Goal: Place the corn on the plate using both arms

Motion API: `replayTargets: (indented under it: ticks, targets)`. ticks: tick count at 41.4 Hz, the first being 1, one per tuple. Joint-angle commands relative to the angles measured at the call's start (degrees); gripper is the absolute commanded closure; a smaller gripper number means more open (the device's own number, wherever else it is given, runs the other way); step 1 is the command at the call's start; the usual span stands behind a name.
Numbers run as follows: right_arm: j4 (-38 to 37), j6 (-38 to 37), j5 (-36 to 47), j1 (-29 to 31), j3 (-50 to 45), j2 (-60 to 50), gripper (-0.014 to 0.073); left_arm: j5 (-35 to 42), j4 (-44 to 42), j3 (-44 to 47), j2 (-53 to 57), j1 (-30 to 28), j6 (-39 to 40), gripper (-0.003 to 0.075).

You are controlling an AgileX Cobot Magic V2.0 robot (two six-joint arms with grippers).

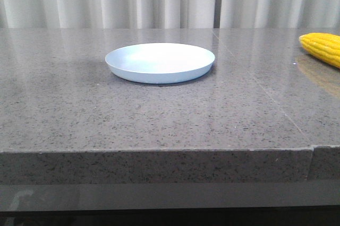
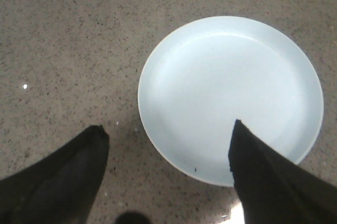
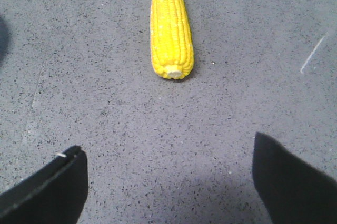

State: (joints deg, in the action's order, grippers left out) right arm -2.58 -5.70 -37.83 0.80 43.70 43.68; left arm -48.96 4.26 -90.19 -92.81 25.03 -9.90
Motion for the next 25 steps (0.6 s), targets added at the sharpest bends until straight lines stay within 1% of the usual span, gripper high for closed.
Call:
replayTargets:
  ticks: [1, 3, 6, 15, 20, 25]
  targets:
    - [-0.9, 0.5, 4.2, -0.2, 1.9, 0.1, -0.0061, 3.2, -5.5, 3.7, 8.2, 3.2, 4.9, 0.0247]
    - [-0.9, 0.5, 4.2, -0.2, 1.9, 0.1, -0.0061, 3.9, -7.4, 7.2, 11.6, 4.4, 6.4, 0.0247]
    - [-0.9, 0.5, 4.2, -0.2, 1.9, 0.1, -0.0061, 4.9, -7.9, 12.1, 16.5, 5.3, 7.4, 0.0247]
    - [-0.9, 0.5, 4.2, -0.2, 1.9, 0.1, -0.0061, 6.2, -7.8, 24.7, 30.4, 5.3, 9.9, 0.0247]
    - [-0.9, 0.5, 4.0, -0.2, 1.9, 0.1, -0.0061, 7.5, -7.8, 29.8, 36.7, 5.3, 10.8, 0.0247]
    - [-0.9, 0.5, 3.6, -0.2, 1.9, 0.1, -0.0061, 7.5, -7.6, 32.7, 41.1, 5.3, 10.8, 0.0247]
